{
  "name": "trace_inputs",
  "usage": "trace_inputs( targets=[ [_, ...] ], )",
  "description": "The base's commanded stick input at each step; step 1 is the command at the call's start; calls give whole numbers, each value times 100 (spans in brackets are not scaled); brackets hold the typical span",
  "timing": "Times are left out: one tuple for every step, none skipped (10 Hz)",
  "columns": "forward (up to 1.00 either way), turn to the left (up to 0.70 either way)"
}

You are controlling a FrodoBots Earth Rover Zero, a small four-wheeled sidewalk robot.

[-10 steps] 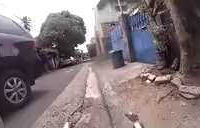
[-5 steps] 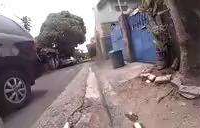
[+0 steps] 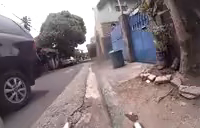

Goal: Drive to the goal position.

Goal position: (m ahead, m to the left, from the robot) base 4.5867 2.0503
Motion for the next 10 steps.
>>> trace_inputs(
  targets=[
    [2, 3],
    [4, 36],
    [4, 65],
    [4, 70],
    [4, 70],
    [4, 70],
    [8, 54],
    [36, 31],
    [70, 14],
    [70, 14]
  ],
)
